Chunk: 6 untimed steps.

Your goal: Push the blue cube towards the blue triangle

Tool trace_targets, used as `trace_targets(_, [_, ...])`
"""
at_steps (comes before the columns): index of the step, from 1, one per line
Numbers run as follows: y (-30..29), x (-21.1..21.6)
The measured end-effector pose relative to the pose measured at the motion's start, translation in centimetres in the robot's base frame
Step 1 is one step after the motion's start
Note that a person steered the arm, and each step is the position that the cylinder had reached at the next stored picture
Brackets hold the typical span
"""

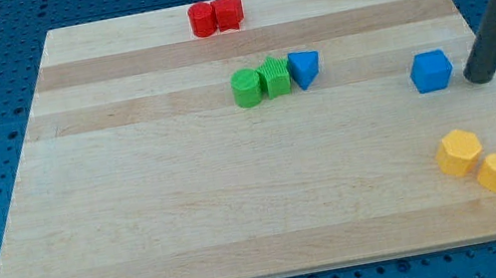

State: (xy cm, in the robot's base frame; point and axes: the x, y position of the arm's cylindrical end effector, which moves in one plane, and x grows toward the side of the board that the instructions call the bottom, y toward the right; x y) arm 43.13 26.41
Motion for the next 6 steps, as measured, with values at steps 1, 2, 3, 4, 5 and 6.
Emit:
trace_targets(1, [-2.6,-0.2])
trace_targets(2, [-4.8,0.3])
trace_targets(3, [-6.0,0.5])
trace_targets(4, [-6.3,0.5])
trace_targets(5, [-6.6,0.4])
trace_targets(6, [-7.1,0.0])
